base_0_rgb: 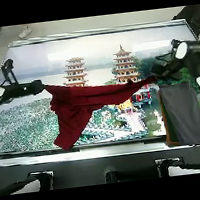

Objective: Fold the shirts.

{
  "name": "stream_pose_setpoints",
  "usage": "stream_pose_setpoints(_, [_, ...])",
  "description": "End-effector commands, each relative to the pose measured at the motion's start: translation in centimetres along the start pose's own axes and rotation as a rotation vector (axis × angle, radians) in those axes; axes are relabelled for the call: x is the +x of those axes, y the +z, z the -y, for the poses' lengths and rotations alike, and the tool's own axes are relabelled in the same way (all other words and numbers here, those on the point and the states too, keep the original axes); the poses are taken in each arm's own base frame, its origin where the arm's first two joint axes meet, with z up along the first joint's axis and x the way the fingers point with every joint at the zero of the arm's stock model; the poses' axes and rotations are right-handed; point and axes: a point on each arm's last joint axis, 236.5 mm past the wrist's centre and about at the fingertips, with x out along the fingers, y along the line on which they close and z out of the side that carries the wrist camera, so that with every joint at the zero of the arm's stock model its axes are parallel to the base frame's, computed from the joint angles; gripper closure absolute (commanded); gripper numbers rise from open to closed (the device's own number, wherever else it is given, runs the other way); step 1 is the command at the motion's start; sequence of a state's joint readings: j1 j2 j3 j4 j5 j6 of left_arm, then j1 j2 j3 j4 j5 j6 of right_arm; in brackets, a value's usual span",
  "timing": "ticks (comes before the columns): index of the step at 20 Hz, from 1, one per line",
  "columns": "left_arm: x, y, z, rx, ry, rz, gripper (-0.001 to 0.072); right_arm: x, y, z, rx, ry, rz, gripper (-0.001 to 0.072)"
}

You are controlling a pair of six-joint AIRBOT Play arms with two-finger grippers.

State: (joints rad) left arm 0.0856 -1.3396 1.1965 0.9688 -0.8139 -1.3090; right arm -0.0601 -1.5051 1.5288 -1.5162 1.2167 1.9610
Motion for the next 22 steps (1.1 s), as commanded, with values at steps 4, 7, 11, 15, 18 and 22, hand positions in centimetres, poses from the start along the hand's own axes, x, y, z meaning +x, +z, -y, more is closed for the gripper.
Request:
stream_pose_setpoints(4, [4.4,1.0,-1.3,-0.062,-0.014,-0.013,-0.0013,1.3,5.1,-8.6,0.125,0.379,0.170,0.0081])
stream_pose_setpoints(7, [1.9,-2.5,-3.1,-0.100,-0.030,-0.191,-0.0007,1.5,-2.7,-9.1,-0.118,0.394,-0.123,0.0089])
stream_pose_setpoints(11, [-1.2,-12.4,-5.3,-0.217,-0.029,-0.518,0.0071,4.2,-9.8,-8.4,-0.137,0.428,-0.388,0.0089])
stream_pose_setpoints(15, [-1.2,-21.4,-4.4,-0.285,-0.059,-0.646,0.0073,7.0,-12.5,-9.8,-0.048,0.508,-0.490,0.0037])
stream_pose_setpoints(18, [0.3,-24.1,-3.3,-0.336,-0.077,-0.649,0.0141,8.7,-14.1,-11.6,-0.088,0.496,-0.498,0.0029])
stream_pose_setpoints(22, [2.0,-25.1,-2.4,-0.313,-0.067,-0.649,0.0259,10.8,-14.1,-13.5,-0.100,0.480,-0.428,0.0030])
